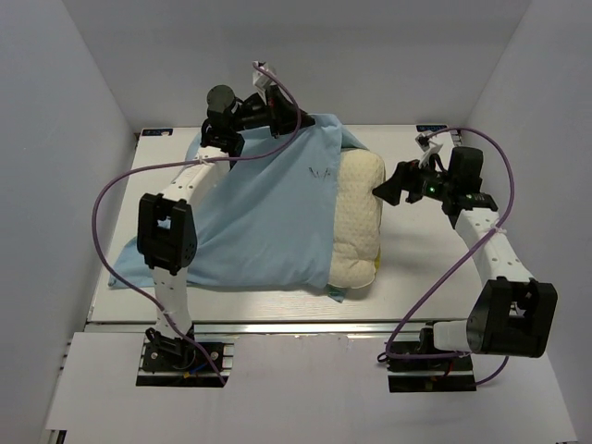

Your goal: Put the pillow into the pillowcase

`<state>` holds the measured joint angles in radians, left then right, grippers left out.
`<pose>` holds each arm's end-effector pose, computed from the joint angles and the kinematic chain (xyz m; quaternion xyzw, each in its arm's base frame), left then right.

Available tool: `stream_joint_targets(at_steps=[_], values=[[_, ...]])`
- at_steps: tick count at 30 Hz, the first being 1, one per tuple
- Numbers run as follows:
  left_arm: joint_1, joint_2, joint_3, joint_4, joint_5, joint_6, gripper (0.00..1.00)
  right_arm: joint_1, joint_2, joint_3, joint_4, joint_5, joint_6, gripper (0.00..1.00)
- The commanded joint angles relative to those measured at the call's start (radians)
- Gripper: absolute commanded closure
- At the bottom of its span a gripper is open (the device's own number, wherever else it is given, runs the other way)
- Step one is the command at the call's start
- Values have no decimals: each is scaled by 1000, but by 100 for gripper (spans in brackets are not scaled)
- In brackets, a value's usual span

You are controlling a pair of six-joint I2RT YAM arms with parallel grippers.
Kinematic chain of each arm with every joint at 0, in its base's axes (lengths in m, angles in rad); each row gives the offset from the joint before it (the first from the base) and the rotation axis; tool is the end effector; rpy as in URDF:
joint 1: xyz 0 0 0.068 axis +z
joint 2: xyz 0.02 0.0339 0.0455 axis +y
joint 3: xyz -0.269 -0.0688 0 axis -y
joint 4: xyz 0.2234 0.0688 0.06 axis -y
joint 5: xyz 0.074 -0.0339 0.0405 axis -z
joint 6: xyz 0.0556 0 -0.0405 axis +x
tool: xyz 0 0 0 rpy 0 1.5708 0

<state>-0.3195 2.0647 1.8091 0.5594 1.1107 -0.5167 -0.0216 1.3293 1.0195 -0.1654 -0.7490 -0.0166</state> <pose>0.4334 -0.1959 0.3814 0.3734 0.5424 -0.5633 0.4991 0.2895 0.0316 0.3112 -0.1885 0.7950 0.3030 0.4906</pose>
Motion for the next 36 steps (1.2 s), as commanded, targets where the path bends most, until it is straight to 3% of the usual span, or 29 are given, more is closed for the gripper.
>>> stream_joint_targets(at_steps=[1,3,10,16,19,22,24,26,30,32,36], values=[[-23,-136,-24,45,15,-9,100,20,-27,53,118,-4,176,11],[-32,-181,-22,31,6,-8,100,78,-21,82,86,19,168,11],[-55,-268,6,-15,-31,0,100,127,-18,102,87,-124,185,11],[-90,-285,67,-59,-61,-16,100,152,-28,162,148,-162,138,21],[-98,-279,125,-38,-84,-58,100,150,-24,197,204,-320,58,18],[-116,-256,211,-68,-106,-69,100,157,13,287,185,-322,32,13],[-134,-242,248,-96,-124,-74,100,158,88,370,71,-296,15,13],[-147,-212,315,-122,-132,-88,100,158,152,458,18,-302,-35,26],[-205,-141,458,-176,-155,-109,100,164,192,462,91,-335,44,52],[-225,-97,546,-193,-166,-120,100,169,205,458,148,-351,92,55],[-251,-75,572,-179,-190,-172,100,180,191,436,459,-490,361,60]])
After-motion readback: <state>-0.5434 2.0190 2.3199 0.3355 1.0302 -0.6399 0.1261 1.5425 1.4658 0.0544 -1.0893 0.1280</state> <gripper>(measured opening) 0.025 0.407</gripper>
